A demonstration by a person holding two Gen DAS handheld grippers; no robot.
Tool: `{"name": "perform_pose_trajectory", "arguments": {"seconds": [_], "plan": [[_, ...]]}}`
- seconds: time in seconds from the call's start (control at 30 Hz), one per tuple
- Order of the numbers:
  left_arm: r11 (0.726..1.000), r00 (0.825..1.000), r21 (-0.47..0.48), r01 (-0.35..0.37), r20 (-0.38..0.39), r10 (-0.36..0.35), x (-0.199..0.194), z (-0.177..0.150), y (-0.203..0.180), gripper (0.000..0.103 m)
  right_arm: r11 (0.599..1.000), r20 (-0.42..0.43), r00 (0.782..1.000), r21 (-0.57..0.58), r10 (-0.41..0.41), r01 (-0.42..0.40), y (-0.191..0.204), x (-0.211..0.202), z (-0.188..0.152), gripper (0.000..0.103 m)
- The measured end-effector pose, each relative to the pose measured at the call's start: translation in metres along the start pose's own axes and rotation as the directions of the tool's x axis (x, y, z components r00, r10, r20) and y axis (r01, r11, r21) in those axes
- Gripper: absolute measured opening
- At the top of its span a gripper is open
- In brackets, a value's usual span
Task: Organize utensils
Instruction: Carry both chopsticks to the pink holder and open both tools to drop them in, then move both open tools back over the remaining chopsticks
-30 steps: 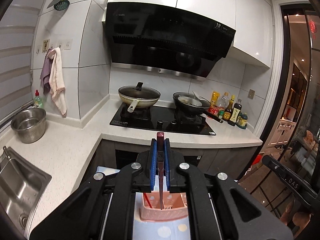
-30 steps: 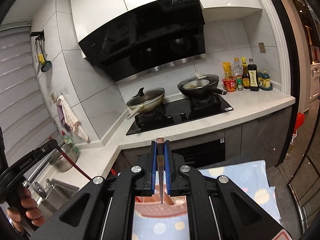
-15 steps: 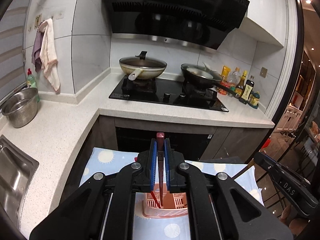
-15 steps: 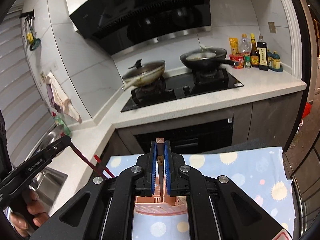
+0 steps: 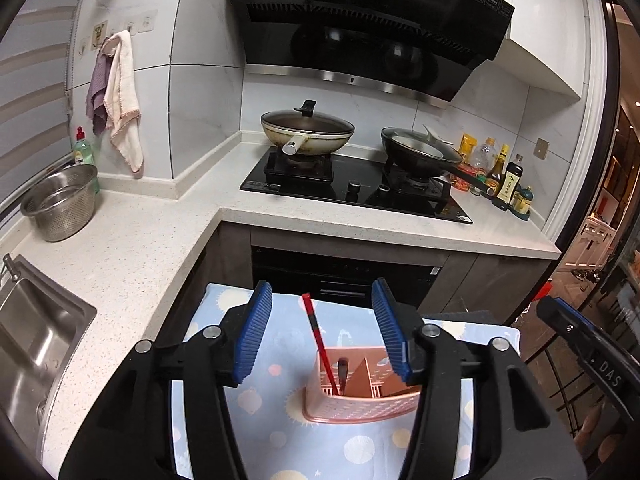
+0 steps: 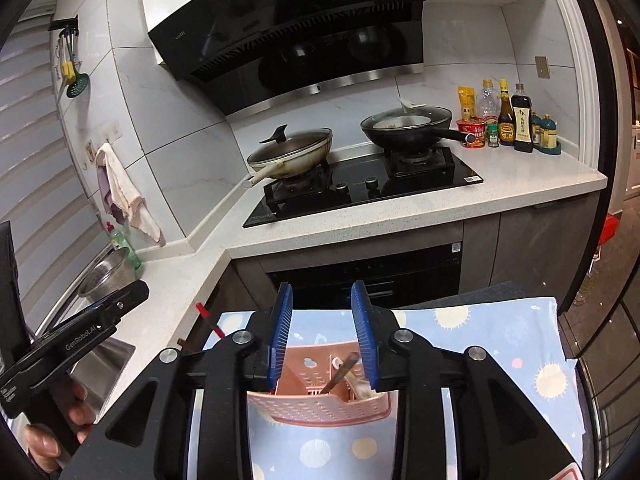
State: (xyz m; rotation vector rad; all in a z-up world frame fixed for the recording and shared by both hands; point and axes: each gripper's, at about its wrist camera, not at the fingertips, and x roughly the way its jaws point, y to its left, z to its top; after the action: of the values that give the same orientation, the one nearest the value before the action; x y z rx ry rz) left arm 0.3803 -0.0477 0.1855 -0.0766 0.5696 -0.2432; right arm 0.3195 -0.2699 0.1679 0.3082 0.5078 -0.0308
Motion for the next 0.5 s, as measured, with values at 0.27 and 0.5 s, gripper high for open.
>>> {"name": "perform_pose_trajectory", "arguments": {"seconds": [0.27,0.5], "plan": [[1.000,1.000,0.014,-0.009,-0.016,0.009,-0.049,-0.040,0.009,0.056,1.000,-0.050,0.999,-0.026,-0.013,0.012,0.000,-0.049,-0.049,0.034],[1.000,0.996,0.028,-0.010,-0.093,0.013,-0.085,-0.106,0.014,0.056,0.999,-0.148,0.988,-0.027,-0.037,0.034,-0.011,-0.091,-0.123,0.034]]}}
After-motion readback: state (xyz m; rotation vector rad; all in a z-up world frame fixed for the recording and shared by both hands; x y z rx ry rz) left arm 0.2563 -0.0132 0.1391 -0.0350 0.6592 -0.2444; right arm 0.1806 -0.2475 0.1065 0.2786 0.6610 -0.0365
